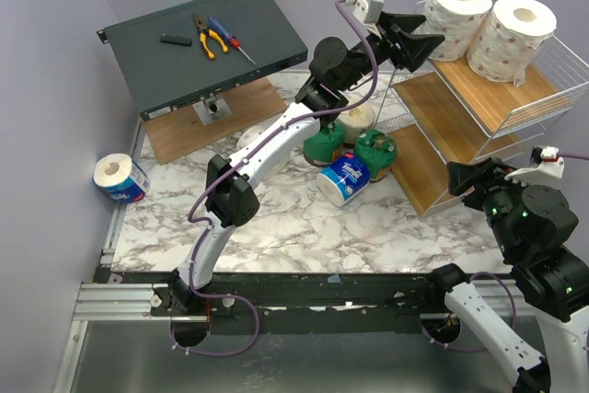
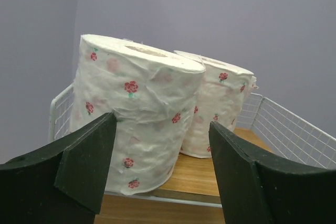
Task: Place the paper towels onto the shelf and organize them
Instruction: Adjust the paper towel on the shelf.
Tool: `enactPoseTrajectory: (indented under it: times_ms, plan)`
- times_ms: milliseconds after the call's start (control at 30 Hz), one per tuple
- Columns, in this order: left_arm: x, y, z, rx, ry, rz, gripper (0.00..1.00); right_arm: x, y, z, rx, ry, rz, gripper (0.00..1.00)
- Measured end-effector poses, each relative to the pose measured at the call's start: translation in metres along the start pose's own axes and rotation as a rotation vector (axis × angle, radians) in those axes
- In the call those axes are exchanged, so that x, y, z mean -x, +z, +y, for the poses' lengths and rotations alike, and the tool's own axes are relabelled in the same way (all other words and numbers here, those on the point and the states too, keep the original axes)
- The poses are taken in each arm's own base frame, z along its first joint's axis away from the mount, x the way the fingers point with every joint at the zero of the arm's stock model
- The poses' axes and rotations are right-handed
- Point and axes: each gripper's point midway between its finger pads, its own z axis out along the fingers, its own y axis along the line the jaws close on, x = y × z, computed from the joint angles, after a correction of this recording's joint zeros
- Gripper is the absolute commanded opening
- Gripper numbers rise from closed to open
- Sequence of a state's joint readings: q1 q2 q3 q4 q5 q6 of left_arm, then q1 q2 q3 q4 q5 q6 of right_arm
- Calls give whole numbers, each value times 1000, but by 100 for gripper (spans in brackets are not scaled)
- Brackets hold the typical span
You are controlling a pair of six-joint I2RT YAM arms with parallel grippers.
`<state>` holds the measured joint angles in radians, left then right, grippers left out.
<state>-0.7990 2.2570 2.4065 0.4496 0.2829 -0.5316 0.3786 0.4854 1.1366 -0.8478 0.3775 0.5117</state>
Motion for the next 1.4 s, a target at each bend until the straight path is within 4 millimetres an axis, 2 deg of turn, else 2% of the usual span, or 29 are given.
enactPoseTrajectory:
  times_ms: [233,667,933,1100,1167,1300,1400]
  plan:
    - [-5,1,-5,-13,-10,7,65,-1,2,2,12,-1,-1,60]
    - [-20,7,-21,-56,-36,17,65,-4,1,2,22,-3,4,60]
    - [-37,9,-36,-88,-62,37,65,-8,2,2,22,-6,13,60]
    - [-48,9,-38,-94,-84,55,65,-8,2,2,24,-6,13,60]
    - [-49,9,-38,-94,-86,57,68,-8,2,2,24,-6,13,60]
    - [-55,-2,-31,-72,-93,80,75,-7,0,6,49,-21,19,63]
    - [-60,-18,-26,-44,-108,116,78,1,-7,20,124,-53,23,66]
